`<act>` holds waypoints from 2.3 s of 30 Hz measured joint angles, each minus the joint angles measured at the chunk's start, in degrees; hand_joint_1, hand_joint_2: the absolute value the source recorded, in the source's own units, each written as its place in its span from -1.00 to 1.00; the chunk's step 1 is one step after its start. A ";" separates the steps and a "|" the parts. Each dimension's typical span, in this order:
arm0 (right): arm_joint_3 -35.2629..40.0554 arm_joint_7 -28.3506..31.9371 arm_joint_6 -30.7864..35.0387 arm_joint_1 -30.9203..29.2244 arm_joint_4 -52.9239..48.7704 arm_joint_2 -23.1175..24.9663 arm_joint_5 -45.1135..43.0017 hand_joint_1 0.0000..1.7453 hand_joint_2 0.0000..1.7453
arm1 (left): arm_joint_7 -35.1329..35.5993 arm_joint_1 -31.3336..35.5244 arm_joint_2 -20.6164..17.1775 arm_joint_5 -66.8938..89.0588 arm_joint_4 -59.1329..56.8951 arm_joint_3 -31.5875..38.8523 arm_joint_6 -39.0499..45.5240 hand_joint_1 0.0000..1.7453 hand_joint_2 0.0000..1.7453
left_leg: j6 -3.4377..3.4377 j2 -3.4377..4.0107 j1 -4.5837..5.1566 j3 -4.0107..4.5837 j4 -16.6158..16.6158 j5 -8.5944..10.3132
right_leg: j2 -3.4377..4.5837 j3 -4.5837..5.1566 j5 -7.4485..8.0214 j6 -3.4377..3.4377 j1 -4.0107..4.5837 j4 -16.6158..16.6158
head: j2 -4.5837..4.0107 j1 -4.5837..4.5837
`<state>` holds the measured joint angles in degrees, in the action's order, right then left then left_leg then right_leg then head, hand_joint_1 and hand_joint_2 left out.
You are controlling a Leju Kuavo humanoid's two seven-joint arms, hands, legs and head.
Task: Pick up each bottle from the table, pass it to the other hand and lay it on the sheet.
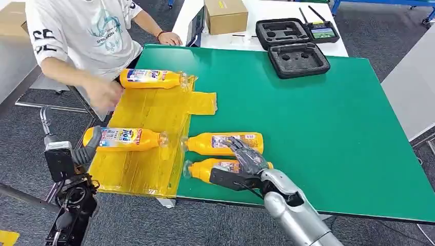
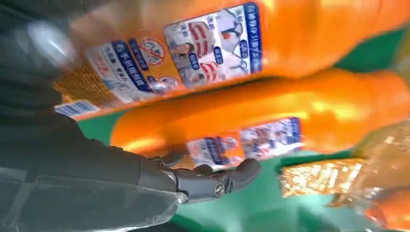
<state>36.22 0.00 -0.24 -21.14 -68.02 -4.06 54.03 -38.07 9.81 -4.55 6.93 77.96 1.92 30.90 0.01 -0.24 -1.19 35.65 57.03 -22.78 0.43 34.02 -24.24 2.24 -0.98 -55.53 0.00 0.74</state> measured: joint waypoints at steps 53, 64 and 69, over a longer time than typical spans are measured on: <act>1.01 -0.50 -4.94 1.35 -1.29 -6.21 -4.63 1.00 1.00 | 0.46 1.18 -0.09 -3.41 1.44 -5.01 1.56 -1.00 1.00 | -0.01 0.00 0.02 -0.08 0.01 0.00 | -0.04 -0.08 0.00 0.00 -0.02 0.01 | 0.00 0.02; 1.55 6.91 -3.87 1.99 -1.09 -6.87 -10.87 1.00 1.00 | 0.37 1.36 -0.13 -4.35 1.40 -5.75 1.64 -1.00 1.00 | -0.01 0.01 0.02 -0.12 0.01 -0.01 | -0.02 -0.12 0.00 0.00 -0.02 0.02 | 0.00 0.00; 0.74 15.29 -2.53 3.35 -1.71 -5.65 -18.19 1.00 1.00 | -0.09 1.53 -0.13 -4.98 1.36 -6.05 0.64 -1.00 1.00 | 0.00 0.04 0.01 -0.13 0.00 -0.02 | 0.02 -0.11 0.01 0.00 0.00 0.00 | 0.00 0.02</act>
<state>36.96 15.29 -2.77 -17.79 -69.72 -9.71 35.84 -38.16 11.34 -4.68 1.95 79.32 -4.13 31.54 0.01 -0.20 -1.19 35.52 57.03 -22.79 0.45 33.91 -24.23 2.24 -0.98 -55.53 0.00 0.77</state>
